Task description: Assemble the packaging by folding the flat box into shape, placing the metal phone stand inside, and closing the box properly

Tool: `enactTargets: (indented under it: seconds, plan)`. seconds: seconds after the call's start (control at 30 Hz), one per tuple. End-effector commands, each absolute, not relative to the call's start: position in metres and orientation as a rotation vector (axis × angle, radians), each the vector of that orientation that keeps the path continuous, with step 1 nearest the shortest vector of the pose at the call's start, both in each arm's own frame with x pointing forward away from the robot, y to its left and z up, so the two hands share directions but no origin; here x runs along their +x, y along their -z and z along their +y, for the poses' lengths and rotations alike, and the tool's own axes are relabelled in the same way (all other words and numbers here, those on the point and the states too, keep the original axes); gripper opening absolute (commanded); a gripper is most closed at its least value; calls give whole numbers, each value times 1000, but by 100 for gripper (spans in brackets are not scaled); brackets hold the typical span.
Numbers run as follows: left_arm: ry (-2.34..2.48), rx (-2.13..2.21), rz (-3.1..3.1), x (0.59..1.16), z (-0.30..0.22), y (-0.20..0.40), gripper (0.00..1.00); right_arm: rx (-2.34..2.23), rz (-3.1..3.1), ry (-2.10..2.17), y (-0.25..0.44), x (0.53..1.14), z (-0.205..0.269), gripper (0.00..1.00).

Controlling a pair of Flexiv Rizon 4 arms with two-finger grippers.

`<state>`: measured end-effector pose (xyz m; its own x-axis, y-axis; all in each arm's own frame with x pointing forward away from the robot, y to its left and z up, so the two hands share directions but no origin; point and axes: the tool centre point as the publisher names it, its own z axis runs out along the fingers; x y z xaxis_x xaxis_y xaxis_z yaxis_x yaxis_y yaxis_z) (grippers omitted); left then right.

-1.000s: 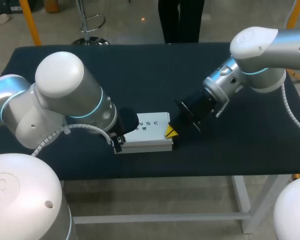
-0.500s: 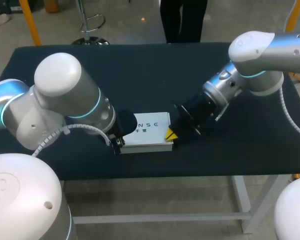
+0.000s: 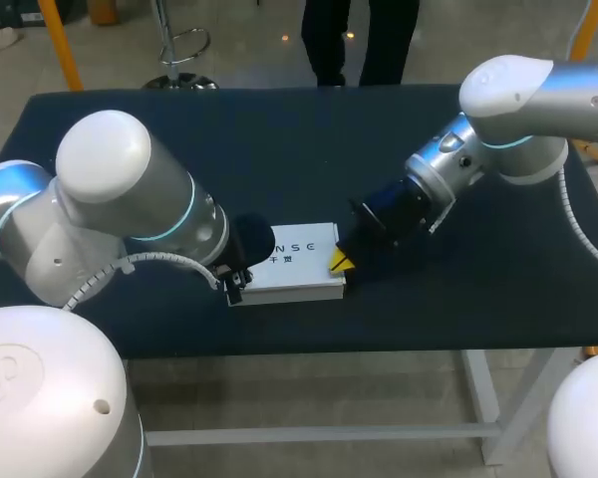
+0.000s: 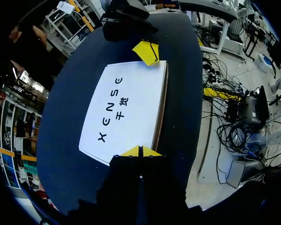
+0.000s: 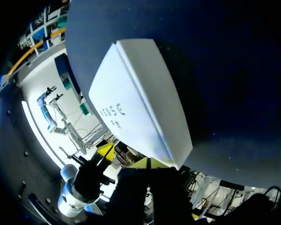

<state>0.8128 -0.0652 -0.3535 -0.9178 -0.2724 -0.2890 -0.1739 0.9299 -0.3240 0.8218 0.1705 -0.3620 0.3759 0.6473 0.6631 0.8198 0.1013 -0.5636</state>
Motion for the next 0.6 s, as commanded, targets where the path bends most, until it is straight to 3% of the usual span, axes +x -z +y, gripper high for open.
enactTargets:
  seconds: [0.03, 0.6]
  plan:
    - [403, -332, 2747, 809, -64, 351, 0, -1628, -1343, 226, 356, 817, 170, 0]
    - [395, -393, 2822, 816, -62, 380, 0, -1646, -1262, 176, 381, 819, 165, 0]
